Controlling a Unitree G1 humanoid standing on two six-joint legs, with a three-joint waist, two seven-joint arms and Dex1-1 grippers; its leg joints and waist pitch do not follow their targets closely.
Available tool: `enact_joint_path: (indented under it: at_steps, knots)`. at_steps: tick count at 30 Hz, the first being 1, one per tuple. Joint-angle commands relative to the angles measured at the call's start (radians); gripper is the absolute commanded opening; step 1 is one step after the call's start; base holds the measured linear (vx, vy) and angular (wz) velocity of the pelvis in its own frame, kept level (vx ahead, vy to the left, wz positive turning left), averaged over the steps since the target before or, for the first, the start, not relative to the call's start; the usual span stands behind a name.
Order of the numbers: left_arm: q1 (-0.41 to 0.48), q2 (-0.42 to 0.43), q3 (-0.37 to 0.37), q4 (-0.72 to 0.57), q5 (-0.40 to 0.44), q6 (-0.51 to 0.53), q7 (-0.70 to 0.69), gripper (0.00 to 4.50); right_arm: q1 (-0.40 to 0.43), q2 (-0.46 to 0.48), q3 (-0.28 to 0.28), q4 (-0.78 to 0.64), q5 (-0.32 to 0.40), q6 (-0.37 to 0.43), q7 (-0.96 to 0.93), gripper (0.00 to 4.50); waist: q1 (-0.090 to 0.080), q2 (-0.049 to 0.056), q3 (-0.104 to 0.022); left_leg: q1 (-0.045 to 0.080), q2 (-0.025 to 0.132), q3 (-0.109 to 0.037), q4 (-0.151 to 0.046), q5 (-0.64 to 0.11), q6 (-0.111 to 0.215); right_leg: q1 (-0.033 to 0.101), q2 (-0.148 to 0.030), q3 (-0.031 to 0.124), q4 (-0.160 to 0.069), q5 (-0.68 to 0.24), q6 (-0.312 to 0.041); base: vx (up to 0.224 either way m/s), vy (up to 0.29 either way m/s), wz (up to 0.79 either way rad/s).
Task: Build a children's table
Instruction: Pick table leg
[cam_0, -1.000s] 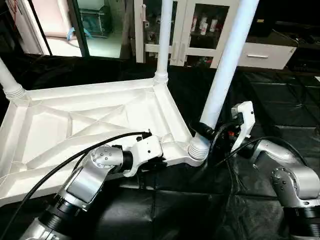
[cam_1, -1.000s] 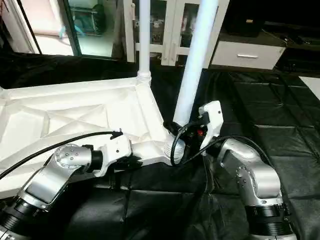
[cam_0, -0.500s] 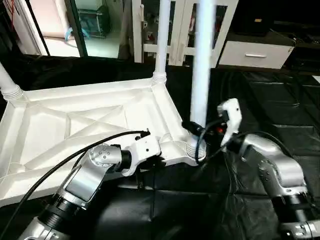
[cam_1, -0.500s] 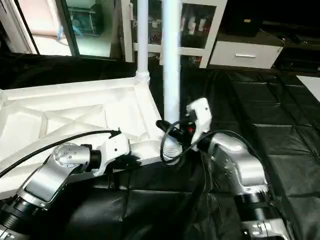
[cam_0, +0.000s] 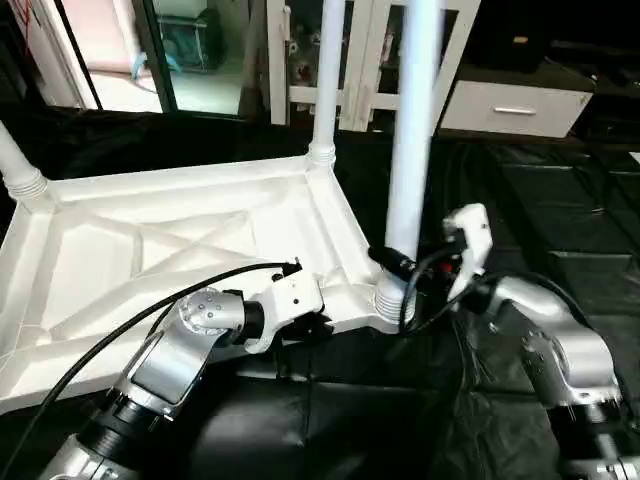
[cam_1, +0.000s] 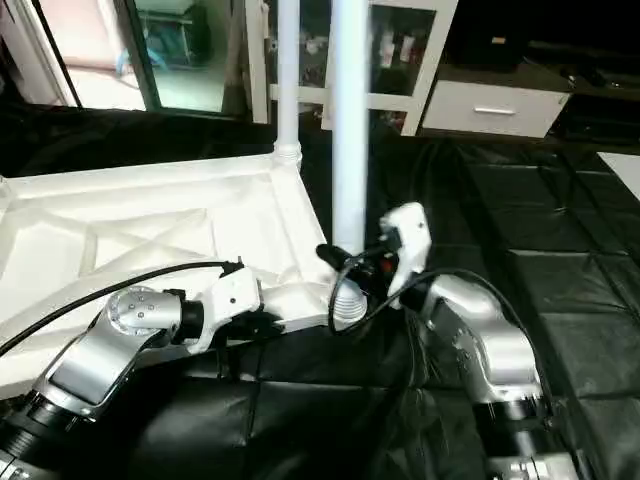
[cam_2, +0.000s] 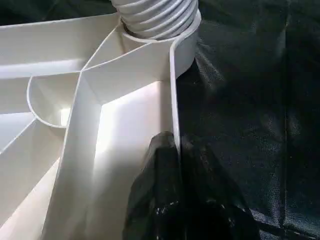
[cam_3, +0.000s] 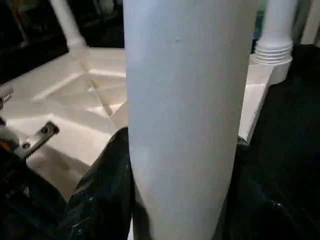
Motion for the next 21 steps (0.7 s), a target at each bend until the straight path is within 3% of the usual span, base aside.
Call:
enact_joint_path:
  at_steps: [1, 10, 12, 21]
  knots:
    - [0.028, -0.018, -0.016, 0.04, -0.03, -0.007, 0.011, 0.03, 0.032, 0.005, -0.008, 0.016, 0.002, 0.009, -0.012, 1.87, -0.002, -0.018, -0.034, 0.008, 0.069, -0.025, -0.084, -0.188, 0.039, 0.015, -0.094, 0.055, -0.103, -0.352, -0.151, 0.0, 0.0, 0.0]
    - [0.019, -0.021, -0.013, 0.049, -0.028, -0.008, 0.011, 0.03, 0.099, 0.059, -0.049, 0.019, 0.037, -0.037, -0.023, 1.87, 0.002, -0.015, -0.036, 0.008, 0.07, -0.024, -0.086, -0.183, 0.04, 0.016, -0.095, 0.055, -0.103, -0.337, -0.153, 0.0, 0.0, 0.0]
    - [0.018, -0.022, -0.012, 0.052, -0.027, -0.009, 0.012, 0.03, 0.117, 0.077, -0.062, 0.026, 0.046, -0.062, -0.026, 1.87, 0.003, -0.015, -0.032, 0.007, 0.07, -0.025, -0.089, -0.203, 0.039, 0.014, -0.098, 0.055, -0.108, -0.372, -0.146, 0.0, 0.0, 0.0]
    - [0.016, -0.022, -0.002, 0.055, -0.027, -0.001, 0.018, 0.03, 0.203, 0.104, -0.043, 0.032, -0.01, -0.2, -0.009, 1.87, 0.001, -0.016, -0.028, 0.008, 0.071, -0.027, -0.094, -0.227, 0.035, 0.01, -0.097, 0.056, -0.114, -0.409, -0.125, 0.0, 0.0, 0.0]
